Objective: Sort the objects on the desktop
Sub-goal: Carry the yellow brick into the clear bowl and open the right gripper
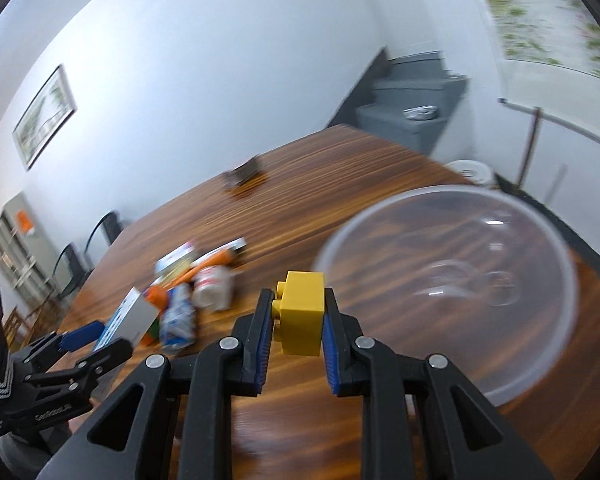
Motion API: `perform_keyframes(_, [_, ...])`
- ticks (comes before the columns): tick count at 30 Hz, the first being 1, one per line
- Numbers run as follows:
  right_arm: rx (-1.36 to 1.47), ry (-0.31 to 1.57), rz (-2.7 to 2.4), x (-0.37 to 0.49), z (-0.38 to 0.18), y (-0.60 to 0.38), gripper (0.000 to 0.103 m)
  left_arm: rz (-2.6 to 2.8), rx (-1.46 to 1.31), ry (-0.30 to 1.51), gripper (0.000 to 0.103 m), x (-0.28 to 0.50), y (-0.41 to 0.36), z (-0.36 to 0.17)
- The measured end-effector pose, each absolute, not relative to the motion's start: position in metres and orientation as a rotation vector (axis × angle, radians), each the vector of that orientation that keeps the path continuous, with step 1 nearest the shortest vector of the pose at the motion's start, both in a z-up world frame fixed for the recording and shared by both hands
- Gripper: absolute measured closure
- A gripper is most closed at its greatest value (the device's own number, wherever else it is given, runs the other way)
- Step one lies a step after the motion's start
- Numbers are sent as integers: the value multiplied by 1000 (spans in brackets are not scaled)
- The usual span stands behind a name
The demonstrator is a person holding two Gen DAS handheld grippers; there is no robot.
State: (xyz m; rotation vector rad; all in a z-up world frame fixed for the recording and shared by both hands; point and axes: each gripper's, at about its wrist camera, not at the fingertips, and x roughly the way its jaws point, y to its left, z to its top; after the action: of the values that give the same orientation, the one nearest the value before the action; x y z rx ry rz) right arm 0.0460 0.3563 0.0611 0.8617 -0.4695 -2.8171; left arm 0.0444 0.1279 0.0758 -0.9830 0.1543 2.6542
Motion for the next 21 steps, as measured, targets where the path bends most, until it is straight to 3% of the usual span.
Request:
perform_keyframes(11, [877,-627,-2976,45,56,443,78,2493,-936,210,31,24,212,87])
perform_keyframes(21, [911,-629,-3015,31,50,469,78,2399,-947,198,31,-6,268,86])
